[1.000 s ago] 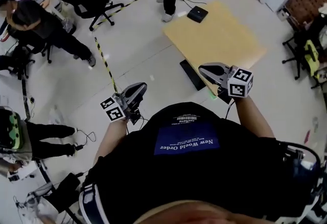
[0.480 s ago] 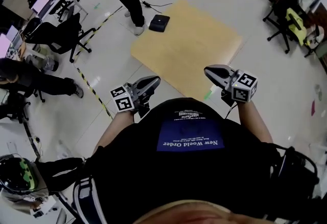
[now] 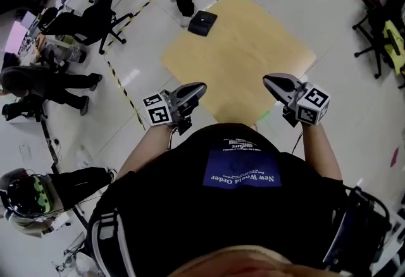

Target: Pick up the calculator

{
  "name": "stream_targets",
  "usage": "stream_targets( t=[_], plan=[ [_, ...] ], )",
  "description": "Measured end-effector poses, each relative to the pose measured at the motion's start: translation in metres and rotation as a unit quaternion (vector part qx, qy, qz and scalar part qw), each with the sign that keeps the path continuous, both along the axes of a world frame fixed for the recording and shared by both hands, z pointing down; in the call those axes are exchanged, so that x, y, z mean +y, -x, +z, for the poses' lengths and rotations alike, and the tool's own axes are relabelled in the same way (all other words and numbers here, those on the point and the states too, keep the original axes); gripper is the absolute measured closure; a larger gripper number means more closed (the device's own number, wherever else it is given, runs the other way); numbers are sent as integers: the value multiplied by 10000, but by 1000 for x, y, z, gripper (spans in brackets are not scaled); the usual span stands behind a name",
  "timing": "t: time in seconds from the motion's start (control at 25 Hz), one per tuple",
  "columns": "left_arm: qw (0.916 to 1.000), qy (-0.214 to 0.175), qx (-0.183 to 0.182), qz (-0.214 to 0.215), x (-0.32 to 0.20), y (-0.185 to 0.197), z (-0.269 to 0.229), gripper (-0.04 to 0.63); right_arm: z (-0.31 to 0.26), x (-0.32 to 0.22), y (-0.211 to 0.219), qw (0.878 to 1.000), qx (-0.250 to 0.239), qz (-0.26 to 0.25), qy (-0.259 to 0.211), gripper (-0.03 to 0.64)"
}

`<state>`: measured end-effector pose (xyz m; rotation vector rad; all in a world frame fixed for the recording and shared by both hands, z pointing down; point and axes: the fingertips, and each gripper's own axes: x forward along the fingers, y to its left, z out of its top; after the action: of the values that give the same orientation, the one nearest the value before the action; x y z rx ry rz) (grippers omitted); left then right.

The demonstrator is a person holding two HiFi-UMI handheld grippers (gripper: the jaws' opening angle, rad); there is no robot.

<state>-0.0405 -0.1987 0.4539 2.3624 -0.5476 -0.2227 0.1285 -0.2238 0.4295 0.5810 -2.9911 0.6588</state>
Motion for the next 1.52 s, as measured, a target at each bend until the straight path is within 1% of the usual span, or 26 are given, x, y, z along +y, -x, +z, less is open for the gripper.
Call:
stream_targets(
  t=[0.16,0.36,0.44,0.48,0.64,0.76,0.88,1.0,1.08,1.16,1.24,1.32,1.4,1.44,1.52],
  plan=[
    [9999,137,-55,-49,-17,31,26,595,21,-16,27,10000,46,-11,8,632],
    [9997,78,143,162,-64,77,40,595,23,-52,73,9991,178,383,-45,632],
    [9994,97,277,199,-90,86,41,595,19,-64,82,9985,233,493,-103,632],
    [9994,96,275,202,-104,89,43,595,17,-71,85,9982,213,546,-89,632],
    [9996,-42,-171,206,-170,104,60,592,20,-111,104,9976,266,619,-169,632],
    [9993,90,-318,183,-219,120,78,525,35,-145,113,9962,469,690,-255,632],
    [9977,266,-601,154,-274,132,103,449,51,-181,109,9931,771,706,-530,632],
    [9945,369,-983,28,-335,150,129,428,71,-217,108,9908,904,758,-666,632],
    [9912,498,-1224,-99,-378,164,149,428,85,-233,110,9904,940,747,-684,632],
    [9871,670,-1452,-76,-416,166,171,428,98,-237,110,9909,938,710,-654,632],
    [9817,892,-1674,172,-439,158,195,428,110,-233,108,9923,897,669,-534,632],
    [9740,1228,-1840,487,-450,147,223,428,119,-228,104,9939,824,647,-344,632],
    [9680,1592,-1835,628,-458,137,247,428,129,-223,98,9945,814,631,-182,632],
    [9669,1753,-1742,639,-461,132,256,428,134,-221,95,9945,833,620,-123,632],
    [9663,2028,-1439,664,-465,122,269,428,140,-219,91,9948,803,618,-31,632]
  ],
)
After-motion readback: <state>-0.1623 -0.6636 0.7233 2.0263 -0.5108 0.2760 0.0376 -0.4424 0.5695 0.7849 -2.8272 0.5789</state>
